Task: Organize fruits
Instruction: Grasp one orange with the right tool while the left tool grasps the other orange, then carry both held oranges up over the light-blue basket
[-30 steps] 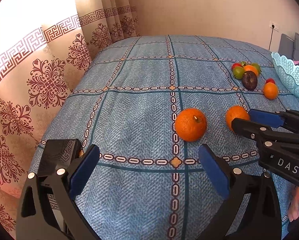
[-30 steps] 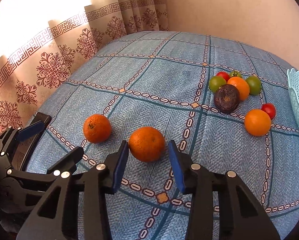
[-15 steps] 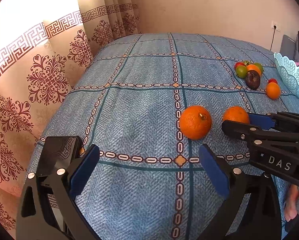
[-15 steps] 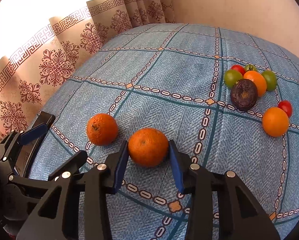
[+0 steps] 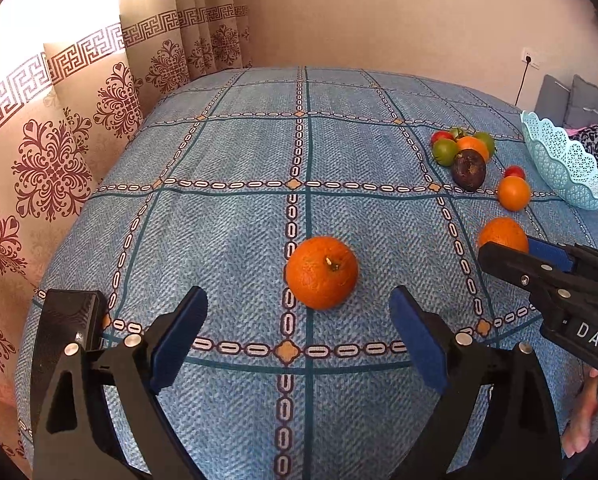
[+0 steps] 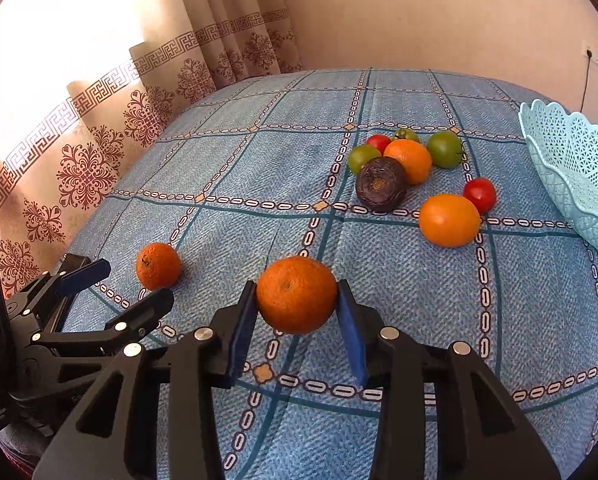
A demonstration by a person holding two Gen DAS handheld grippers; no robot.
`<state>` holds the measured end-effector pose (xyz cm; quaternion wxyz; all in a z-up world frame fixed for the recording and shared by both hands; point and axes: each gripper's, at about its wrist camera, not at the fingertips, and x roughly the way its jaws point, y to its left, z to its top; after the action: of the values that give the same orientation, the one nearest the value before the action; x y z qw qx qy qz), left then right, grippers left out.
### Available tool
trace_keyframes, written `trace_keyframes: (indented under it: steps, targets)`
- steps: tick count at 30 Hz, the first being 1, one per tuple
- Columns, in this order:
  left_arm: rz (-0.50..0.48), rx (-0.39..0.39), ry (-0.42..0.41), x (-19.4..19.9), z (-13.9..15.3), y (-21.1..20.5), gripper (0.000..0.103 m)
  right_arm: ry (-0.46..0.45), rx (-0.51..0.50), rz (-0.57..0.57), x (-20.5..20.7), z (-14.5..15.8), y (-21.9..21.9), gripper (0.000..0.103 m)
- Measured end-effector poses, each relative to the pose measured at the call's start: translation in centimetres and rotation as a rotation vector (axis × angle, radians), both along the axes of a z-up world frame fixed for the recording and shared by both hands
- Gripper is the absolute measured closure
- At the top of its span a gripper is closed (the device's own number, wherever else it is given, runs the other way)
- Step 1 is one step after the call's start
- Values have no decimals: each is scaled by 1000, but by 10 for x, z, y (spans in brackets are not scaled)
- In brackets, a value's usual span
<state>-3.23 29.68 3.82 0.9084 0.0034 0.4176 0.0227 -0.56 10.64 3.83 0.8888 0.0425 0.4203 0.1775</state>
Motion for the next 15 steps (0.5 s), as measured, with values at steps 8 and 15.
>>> trace_keyframes:
  steps: [8, 15]
  targets:
    - [-23, -34, 42, 12, -11, -8, 43, -27, -48, -42, -6, -1, -12, 63]
    - [-12, -43, 32, 10, -9, -5, 64, -48, -81, -65, -10, 3, -12, 63]
